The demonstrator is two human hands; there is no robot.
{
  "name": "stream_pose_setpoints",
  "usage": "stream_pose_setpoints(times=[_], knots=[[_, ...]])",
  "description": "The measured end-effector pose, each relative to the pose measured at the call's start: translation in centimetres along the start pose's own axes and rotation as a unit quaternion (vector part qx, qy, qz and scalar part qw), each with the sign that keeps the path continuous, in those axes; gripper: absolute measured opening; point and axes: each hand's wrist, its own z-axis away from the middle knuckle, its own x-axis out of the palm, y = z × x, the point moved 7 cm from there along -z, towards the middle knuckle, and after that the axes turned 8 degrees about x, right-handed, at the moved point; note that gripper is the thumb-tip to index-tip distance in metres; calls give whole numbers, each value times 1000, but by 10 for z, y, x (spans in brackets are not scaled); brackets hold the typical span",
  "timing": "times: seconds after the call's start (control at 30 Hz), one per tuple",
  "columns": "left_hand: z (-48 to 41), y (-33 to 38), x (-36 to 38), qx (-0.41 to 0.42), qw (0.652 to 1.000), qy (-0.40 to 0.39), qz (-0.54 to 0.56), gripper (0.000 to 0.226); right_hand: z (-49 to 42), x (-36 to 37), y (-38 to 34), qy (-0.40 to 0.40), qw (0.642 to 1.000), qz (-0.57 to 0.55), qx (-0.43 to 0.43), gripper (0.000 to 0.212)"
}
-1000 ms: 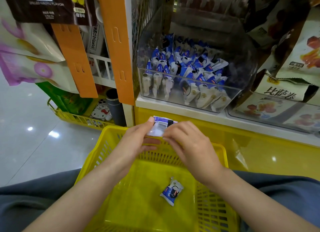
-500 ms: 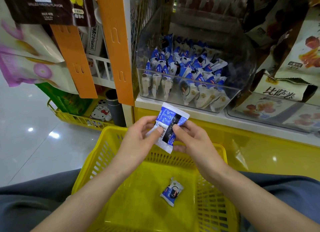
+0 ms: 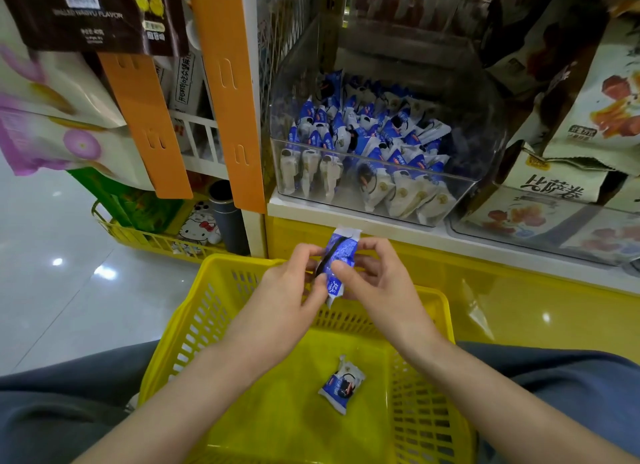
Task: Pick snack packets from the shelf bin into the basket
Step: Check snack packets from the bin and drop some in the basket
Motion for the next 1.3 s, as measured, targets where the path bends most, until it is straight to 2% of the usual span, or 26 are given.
stream_pose_setpoints(times=[0.1,0.23,0.4,0.5,0.67,0.8,0.93,1.0,1.1,1.2,1.3], knots=[[3,-1,-1,1,999,-2,-53,27,5,4,-4,15,996,79,-47,28],[0,1,-9,4,995,18,-93,25,5,7,-2,14,993,102,-51,27],[-3,7,-19,18,984,8,-178,27,10,13,-8,-3,980,174,-96,31],[-3,8,-19,22,983,12,-181,24,10,15,-9,-19,976,188,-105,30],[-5,0,-16,-11,996,31,-87,17,8,13,-8,-11,980,171,-105,33],[-2,-1,-2,-19,1000,-10,-6,28,-1,3,1,1,1000,28,-2,26],[-5,-1,-5,-29,999,0,36,29,-6,0,0,-23,997,-57,54,33],[-6,-3,-5,-71,989,-6,129,29,-7,0,-3,-42,995,-62,59,26],[-3,5,2,-118,945,-34,303,25,-8,-6,-8,-39,996,-47,59,17],[-1,8,8,-139,929,-48,340,23,-11,-14,-10,-8,997,-58,54,9],[-3,1,8,-163,924,-40,343,19,-12,-18,-11,18,995,-83,60,10]])
